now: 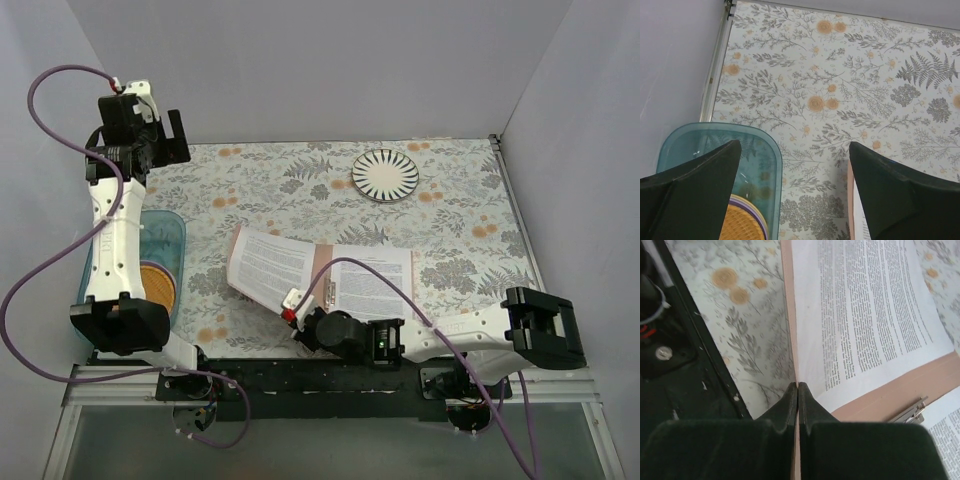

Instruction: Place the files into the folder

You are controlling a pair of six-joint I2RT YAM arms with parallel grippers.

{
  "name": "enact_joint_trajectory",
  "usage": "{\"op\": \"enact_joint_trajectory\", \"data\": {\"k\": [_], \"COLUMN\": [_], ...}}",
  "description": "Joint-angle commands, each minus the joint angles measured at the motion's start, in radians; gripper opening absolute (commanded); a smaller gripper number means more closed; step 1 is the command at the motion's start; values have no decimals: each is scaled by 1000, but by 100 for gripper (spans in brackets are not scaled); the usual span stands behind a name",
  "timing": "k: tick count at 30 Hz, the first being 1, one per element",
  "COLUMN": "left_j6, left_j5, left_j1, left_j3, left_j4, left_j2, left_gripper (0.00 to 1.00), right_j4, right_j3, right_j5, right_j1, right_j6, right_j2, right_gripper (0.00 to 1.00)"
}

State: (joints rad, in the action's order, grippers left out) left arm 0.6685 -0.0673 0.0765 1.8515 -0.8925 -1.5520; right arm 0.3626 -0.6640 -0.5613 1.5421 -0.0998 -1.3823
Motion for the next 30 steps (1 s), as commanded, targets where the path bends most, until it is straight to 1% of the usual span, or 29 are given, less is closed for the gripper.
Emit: {"op": "enact_joint_trajectory", "data": {"k": [1, 2, 4, 5, 6, 7, 8, 9, 10, 11, 12, 13, 14, 15, 17, 20, 21, 22, 23, 24, 25, 26, 27, 28, 29, 30], "left_j6": [56, 52, 43, 42, 37, 36, 34, 33, 29, 28, 28, 28, 29, 31, 29, 29, 28, 26, 26, 25, 23, 22, 19, 11, 3, -4], "left_j5": [147, 153, 167, 169, 172, 179, 187, 192, 193, 196, 201, 204, 208, 218, 227, 233, 239, 242, 247, 251, 251, 253, 256, 271, 282, 300], "left_j1": [52, 60, 83, 89, 94, 104, 109, 112, 112, 114, 112, 112, 112, 112, 114, 112, 114, 112, 112, 112, 114, 114, 112, 112, 112, 114], "left_j3": [-63, -67, -93, -100, -100, -100, -98, -95, -91, -92, -94, -98, -97, -98, -97, -100, -97, -97, -95, -95, -94, -94, -95, -95, -98, -103], "left_j4": [4, -6, -3, -6, -11, -17, -28, -32, -37, -37, -37, -39, -45, -49, -59, -69, -69, -71, -77, -79, -80, -83, -86, -89, -104, -115], "left_j2": [53, 59, 85, 93, 99, 107, 109, 110, 112, 118, 121, 122, 125, 127, 127, 127, 127, 125, 124, 122, 121, 121, 118, 115, 112, 106], "left_gripper": [90, 89, 89, 89, 89, 89, 89, 88, 88, 88, 88, 88, 88, 88, 87, 85, 85, 84, 84, 84, 84, 84, 84, 84, 83, 83], "right_j4": [32, 9, -34, -33, -21, 30, 59, 97, 199, 264, 298, 283, 244, 202, 110, -42, -126, -166, -200, -334, -417, -472, -550, -574, -591, -641], "right_j3": [-192, -250, -272, -260, -202, -145, -87, 70, 158, 240, 376, 418, 446, 461, 486, 468, 455, 431, 410, 382, 350, 283, 253, 224, 178, 152], "right_j5": [289, 360, 388, 388, 385, 352, 324, 292, 259, 186, 137, 83, -19, -53, -148, -244, -258, -284, -290, -301, -319, -319, -313, -295, -284, -272], "right_j1": [-49, -48, -50, -48, -50, -50, -50, -50, -50, -50, -50, -50, -51, -51, -51, -50, -50, -51, -51, -51, -51, -51, -51, -51, -51, -51], "right_j6": [87, 97, 97, 97, 78, 52, -36, -85, -139, -188, -301, -345, -394, -475, -546, -707, -745, -831, -853, -897, -1014, -1031, -1046, -1051, -1036, -1045], "right_j2": [-53, -75, -75, -37, -5, 34, 131, 191, 256, 376, 432, 483, 570, 607, 681, 730, 735, 732, 724, 706, 656, 626, 593, 528, 496, 464], "right_gripper": [1, 1, 1, 1, 1, 1, 1, 1, 1, 1, 1, 1, 1, 1, 1, 1, 1, 1, 1, 1, 1, 1, 1, 6, 15, 34]}}
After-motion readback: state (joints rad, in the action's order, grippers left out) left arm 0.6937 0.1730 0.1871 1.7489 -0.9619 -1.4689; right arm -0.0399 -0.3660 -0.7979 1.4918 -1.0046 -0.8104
